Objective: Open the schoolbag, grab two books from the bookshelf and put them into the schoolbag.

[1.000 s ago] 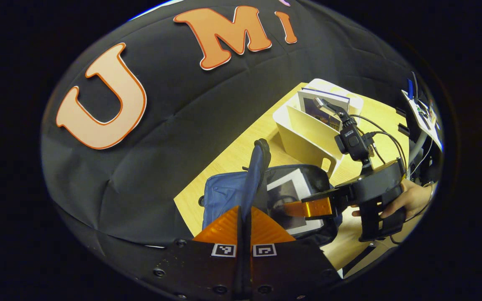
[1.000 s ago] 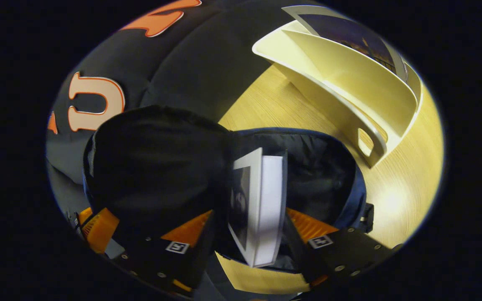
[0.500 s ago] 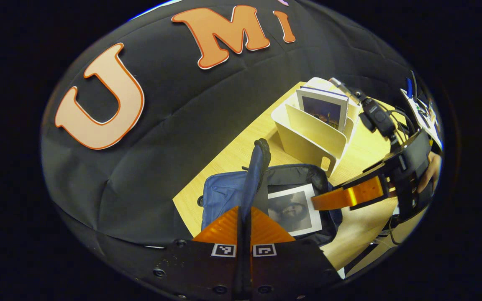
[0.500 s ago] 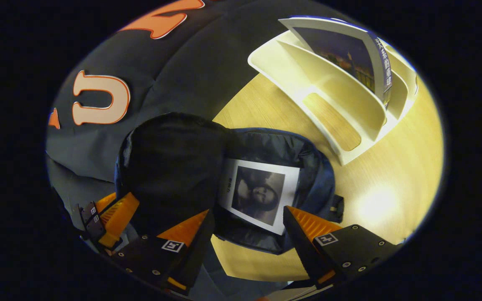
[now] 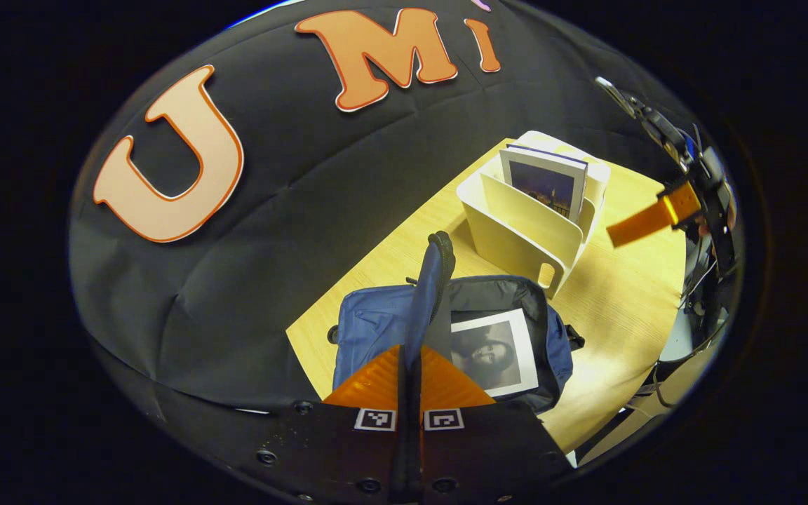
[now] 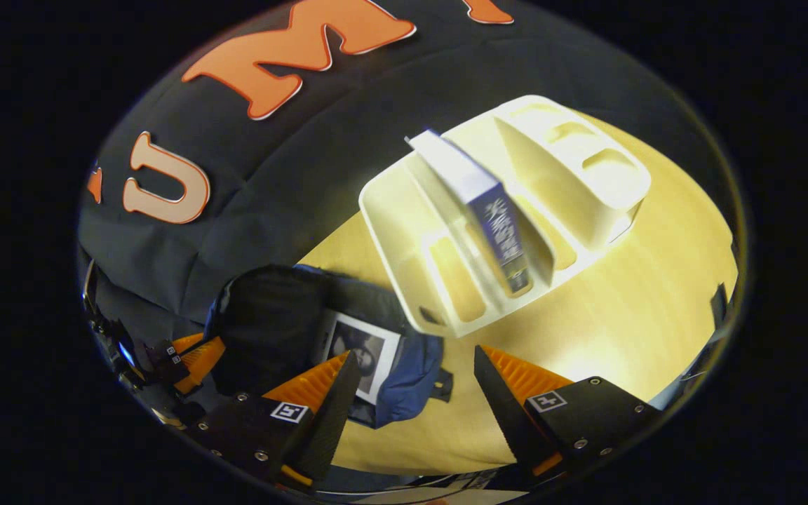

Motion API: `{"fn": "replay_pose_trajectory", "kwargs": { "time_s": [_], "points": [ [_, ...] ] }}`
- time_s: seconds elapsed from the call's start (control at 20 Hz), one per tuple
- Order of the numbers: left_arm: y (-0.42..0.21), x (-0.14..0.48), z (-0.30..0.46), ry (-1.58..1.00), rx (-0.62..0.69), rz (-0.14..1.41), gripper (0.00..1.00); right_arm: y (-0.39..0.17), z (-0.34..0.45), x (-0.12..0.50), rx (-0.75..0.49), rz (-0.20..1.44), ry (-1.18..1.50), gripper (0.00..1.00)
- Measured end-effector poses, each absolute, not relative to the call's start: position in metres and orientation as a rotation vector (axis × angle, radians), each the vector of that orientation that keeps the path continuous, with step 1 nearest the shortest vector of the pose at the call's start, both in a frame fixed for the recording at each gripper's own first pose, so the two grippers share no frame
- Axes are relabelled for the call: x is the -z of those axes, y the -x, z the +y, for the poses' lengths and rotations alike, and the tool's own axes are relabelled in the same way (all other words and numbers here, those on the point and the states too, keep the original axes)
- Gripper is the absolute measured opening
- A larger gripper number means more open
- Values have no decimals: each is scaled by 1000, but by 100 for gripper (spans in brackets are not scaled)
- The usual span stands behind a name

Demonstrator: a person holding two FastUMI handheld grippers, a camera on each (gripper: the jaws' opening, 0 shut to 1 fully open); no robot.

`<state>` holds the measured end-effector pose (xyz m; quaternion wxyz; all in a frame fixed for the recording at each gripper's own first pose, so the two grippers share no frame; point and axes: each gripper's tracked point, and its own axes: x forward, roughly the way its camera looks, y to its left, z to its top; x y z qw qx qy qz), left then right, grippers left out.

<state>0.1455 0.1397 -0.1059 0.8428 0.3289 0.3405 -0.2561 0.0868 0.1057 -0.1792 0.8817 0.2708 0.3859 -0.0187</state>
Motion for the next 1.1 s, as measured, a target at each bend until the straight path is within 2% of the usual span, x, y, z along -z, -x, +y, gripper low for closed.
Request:
{"fn": "replay_pose_trajectory", "kwargs": {
  "time_s": [0.35, 0.5, 0.7, 1.0, 1.05, 1.1],
  "points": [
    [-143, 111, 141, -672, 542, 735, 1, -124, 29, 100, 103, 740, -306, 97],
    [-146, 112, 141, -662, 542, 741, 1, -149, 31, 78, 60, 748, -270, 97],
    [-149, 116, 145, -649, 534, 759, 1, -183, 26, 84, 42, 820, -162, 97],
    [-152, 120, 149, -649, 524, 783, 0, -227, 33, 136, 35, 970, -152, 97],
    [-152, 122, 150, -648, 521, 788, 1, -231, 36, 144, 31, 994, -148, 100],
    [-152, 123, 150, -647, 519, 793, 1, -235, 38, 150, 27, 1013, -142, 97]
  ]
}}
